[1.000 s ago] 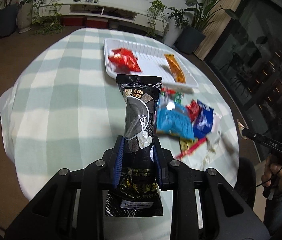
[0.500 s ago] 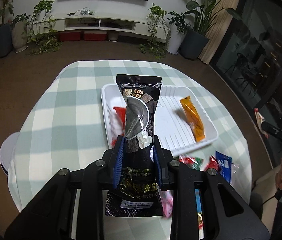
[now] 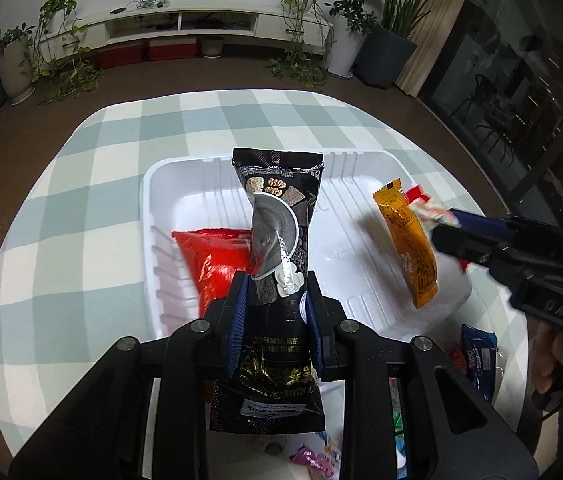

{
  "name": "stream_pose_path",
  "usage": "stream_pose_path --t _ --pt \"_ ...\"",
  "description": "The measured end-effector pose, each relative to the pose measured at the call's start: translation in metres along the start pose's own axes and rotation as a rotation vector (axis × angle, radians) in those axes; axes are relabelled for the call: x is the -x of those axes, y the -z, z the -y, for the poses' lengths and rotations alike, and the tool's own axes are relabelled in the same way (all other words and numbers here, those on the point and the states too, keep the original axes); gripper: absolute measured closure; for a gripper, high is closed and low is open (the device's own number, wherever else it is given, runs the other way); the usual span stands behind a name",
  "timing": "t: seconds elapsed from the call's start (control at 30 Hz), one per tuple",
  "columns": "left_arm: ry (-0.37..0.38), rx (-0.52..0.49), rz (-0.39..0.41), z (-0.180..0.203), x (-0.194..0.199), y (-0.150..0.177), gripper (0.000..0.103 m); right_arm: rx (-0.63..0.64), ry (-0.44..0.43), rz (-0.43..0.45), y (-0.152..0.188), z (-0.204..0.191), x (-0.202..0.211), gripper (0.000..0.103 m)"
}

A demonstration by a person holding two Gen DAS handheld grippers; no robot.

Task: Organize snacks
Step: 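Place the black packet and candy packet into the white tray, opening both grippers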

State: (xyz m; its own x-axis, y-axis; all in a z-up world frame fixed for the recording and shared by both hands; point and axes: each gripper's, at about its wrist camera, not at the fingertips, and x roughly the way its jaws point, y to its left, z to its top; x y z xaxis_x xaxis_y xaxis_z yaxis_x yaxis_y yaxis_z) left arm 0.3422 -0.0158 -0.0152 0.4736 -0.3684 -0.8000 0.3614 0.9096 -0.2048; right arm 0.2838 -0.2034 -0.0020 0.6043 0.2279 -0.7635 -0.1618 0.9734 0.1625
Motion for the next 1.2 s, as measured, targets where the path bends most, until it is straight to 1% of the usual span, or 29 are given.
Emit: stream_pose_path --t 0.07,0.2,0.27,0.4,0.53,0.77,0.87,0.93,1.0,1.03,1.1,1.13,1.17,1.2 --pt "-0.013 -0.011 -0.008 0.004 -0.007 -0.002 0.078 0.016 0.007 -0.022 0.001 -0.003 -0.013 0.068" --pt "-0.010 -0.023 -0.031 0.011 -0.025 -0.003 0.077 0.060 0.041 -0.055 0.003 -0.012 -0.035 0.068" --pt "-0.004 -0.025 -0.040 0.015 -0.032 -0.003 0.076 0.062 0.051 -0.068 0.004 -0.012 -0.043 0.068" --pt "-0.021 -0.036 -0.056 0.020 -0.046 -0.003 0.076 0.068 0.082 -0.086 0.006 -0.011 -0.054 0.068" --pt "-0.027 -0.048 -0.059 0.024 -0.052 -0.005 0.076 0.085 0.117 -0.105 0.008 -0.009 -0.064 0.068" --pt "-0.028 -0.061 -0.054 0.025 -0.054 -0.003 0.074 0.084 0.125 -0.135 0.012 -0.007 -0.076 0.068" --pt "-0.031 -0.063 -0.048 0.026 -0.053 -0.001 0.070 0.078 0.123 -0.138 0.012 -0.006 -0.076 0.068" --pt "-0.036 -0.059 -0.040 0.026 -0.051 -0.001 0.065 0.075 0.125 -0.147 0.012 -0.005 -0.078 0.067" --pt "-0.034 -0.059 -0.028 0.026 -0.047 -0.002 0.056 0.065 0.128 -0.147 0.012 -0.002 -0.078 0.067" --pt "-0.030 -0.060 -0.024 0.026 -0.045 -0.002 0.054 0.062 0.127 -0.148 0.012 -0.001 -0.078 0.066" --pt "-0.026 -0.065 -0.015 0.027 -0.039 -0.002 0.048 0.062 0.131 -0.151 0.013 0.000 -0.077 0.062" --pt "-0.027 -0.066 -0.010 0.028 -0.036 -0.001 0.047 0.062 0.133 -0.150 0.013 0.001 -0.076 0.057" --pt "-0.029 -0.066 -0.002 0.029 -0.032 -0.001 0.042 0.060 0.134 -0.147 0.013 0.002 -0.074 0.052" --pt "-0.029 -0.067 0.013 0.029 -0.025 -0.001 0.037 0.057 0.132 -0.143 0.013 0.002 -0.072 0.049"
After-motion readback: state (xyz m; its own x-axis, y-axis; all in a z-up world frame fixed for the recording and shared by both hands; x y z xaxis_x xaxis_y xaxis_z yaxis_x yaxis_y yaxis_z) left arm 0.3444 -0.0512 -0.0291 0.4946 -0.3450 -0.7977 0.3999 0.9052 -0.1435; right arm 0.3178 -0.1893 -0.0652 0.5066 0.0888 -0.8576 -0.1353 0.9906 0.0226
